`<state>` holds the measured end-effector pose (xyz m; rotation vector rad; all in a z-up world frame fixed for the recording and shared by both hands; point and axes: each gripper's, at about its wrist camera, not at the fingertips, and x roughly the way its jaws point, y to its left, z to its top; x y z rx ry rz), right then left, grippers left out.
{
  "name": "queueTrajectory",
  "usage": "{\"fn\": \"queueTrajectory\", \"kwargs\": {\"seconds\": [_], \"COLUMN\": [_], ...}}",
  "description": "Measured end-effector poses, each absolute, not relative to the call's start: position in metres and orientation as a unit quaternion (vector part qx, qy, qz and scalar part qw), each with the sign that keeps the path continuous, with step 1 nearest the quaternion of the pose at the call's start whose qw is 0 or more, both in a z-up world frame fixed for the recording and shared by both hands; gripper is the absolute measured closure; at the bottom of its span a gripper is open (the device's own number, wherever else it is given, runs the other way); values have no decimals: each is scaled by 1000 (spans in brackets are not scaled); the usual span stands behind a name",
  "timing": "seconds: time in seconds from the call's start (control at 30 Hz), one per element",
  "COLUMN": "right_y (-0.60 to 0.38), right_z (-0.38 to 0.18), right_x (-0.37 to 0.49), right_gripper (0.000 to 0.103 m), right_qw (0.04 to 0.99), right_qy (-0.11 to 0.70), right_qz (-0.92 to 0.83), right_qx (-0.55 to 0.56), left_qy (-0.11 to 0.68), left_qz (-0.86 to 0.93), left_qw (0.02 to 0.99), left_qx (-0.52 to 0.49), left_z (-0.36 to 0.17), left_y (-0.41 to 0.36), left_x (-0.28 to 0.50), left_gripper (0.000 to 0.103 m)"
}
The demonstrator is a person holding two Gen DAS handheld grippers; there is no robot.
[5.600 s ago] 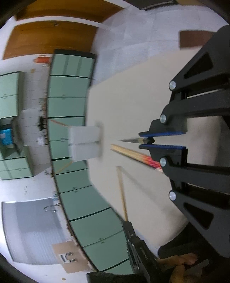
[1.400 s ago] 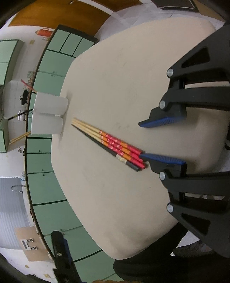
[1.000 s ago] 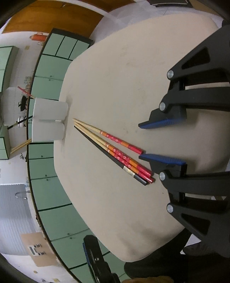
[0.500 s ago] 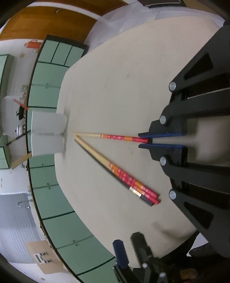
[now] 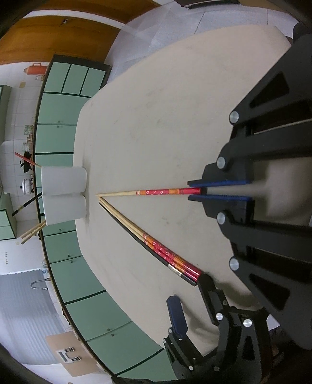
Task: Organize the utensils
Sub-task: 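Grasp a red-patterned chopstick with the right tool while the left tool grasps a black chopstick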
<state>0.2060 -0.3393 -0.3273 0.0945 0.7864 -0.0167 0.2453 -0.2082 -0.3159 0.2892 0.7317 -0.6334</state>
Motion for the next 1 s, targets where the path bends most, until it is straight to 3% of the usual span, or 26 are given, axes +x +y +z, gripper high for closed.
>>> {"fn": "queueTrajectory", "kwargs": {"seconds": [0.83,1.0], "right_y": [-338,-334], "right_z": [-327,-328], "right_x": [210,215], "right_gripper": [94,94], "right_qw": [924,925], "right_qy": [381,378], "right_qz": [-5,-10], "right_qx": [43,37], "left_qy": [354,352], "left_qz": [-296,-285], "left_qw": [879,884], "left_qx": [123,115], "left_z": [-312,-313], "left_y": [-205,-202], "left_x": [251,254], "left_gripper": [43,58]}}
